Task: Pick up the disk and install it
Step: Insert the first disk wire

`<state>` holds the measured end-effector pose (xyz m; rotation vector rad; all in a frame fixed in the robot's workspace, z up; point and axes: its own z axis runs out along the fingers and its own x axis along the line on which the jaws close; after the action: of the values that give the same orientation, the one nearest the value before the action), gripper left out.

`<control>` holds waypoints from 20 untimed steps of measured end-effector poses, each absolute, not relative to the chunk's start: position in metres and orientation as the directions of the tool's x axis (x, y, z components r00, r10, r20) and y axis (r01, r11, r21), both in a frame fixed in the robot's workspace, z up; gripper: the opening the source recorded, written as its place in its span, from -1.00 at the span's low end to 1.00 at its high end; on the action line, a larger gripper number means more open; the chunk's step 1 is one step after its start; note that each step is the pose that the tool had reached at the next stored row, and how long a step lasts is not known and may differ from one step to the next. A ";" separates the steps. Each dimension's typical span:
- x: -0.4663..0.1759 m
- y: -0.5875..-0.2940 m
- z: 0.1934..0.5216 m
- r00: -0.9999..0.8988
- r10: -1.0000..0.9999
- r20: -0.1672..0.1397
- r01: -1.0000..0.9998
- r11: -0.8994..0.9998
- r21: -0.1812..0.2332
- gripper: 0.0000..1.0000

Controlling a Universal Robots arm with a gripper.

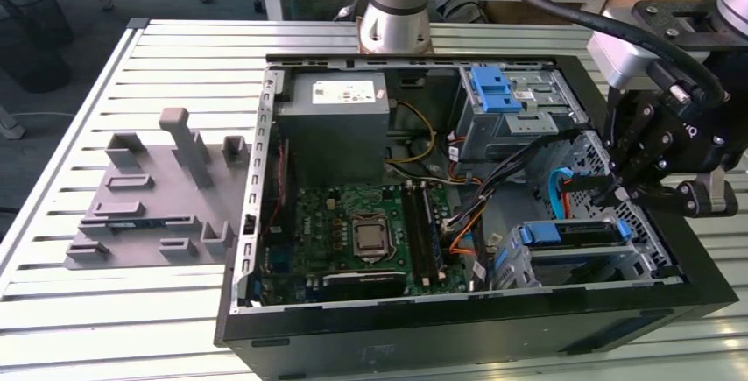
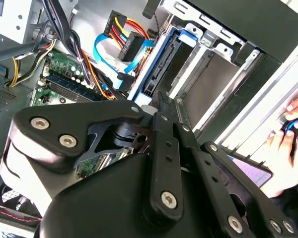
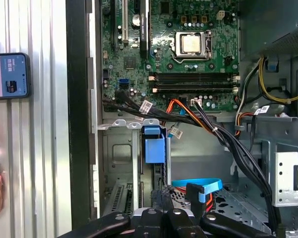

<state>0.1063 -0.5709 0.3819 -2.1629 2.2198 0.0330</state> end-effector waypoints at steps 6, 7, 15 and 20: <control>0.106 -0.571 0.382 -0.025 -0.999 -0.045 -1.000 0.026 -0.017 -0.79; 0.106 -0.571 0.382 -0.025 -0.999 -0.045 -0.999 0.026 -0.020 -0.79; 0.108 -0.567 0.381 -0.025 -0.999 -0.045 -0.999 0.026 -0.035 -0.79; 0.112 -0.561 0.380 -0.025 -0.999 -0.044 -0.999 0.026 -0.035 -0.79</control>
<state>0.1121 -0.5608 0.3797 -2.1538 2.2094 0.0091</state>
